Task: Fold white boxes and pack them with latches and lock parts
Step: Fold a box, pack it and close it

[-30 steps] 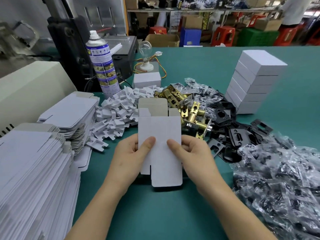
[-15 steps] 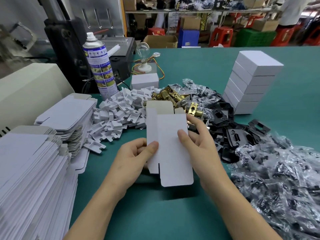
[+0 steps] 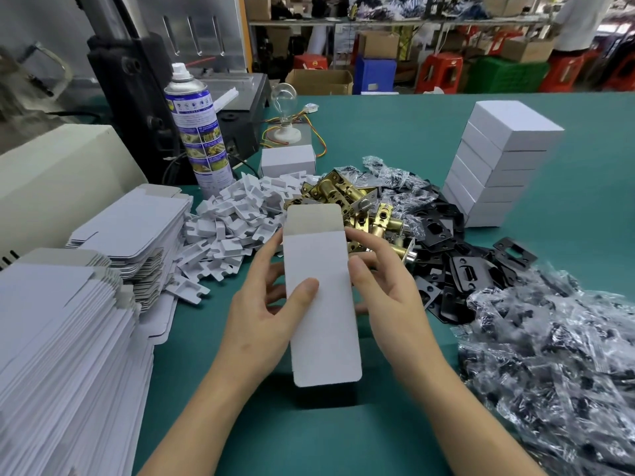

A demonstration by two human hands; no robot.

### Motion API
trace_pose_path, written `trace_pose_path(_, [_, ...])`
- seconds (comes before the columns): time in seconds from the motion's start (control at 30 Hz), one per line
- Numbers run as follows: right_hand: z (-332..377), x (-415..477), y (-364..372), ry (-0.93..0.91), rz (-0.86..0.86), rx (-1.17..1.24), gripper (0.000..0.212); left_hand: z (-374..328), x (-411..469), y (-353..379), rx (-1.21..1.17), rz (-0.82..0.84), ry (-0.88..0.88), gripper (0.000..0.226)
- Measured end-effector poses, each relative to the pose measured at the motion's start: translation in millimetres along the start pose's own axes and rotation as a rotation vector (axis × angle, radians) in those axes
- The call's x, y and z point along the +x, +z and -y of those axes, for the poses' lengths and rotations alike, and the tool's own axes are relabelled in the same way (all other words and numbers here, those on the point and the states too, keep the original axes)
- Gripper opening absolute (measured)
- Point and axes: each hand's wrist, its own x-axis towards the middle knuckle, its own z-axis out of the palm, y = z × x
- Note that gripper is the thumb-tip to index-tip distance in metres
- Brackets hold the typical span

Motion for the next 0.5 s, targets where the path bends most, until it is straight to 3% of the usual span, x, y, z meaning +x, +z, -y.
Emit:
trace_pose_path(0.23, [3.4,-1.1,1.4,0.011,0.044,0.108,0.042,-4.5,-1.4,1.1,-0.012,0.029,0.051,0.065])
trace_pose_path(0.37, [5.9,0.2,0.0,0.033,0.063,0.131,0.040,-4.1,-1.5,-1.5,0.013,0.033,0.059,0.071])
trace_pose_path(0.5, [6.7,-0.3,-1.0,0.066,0.090,0.134,0.035,-3.4,-3.0,-3.2,0.056,0.018,0.051,0.062])
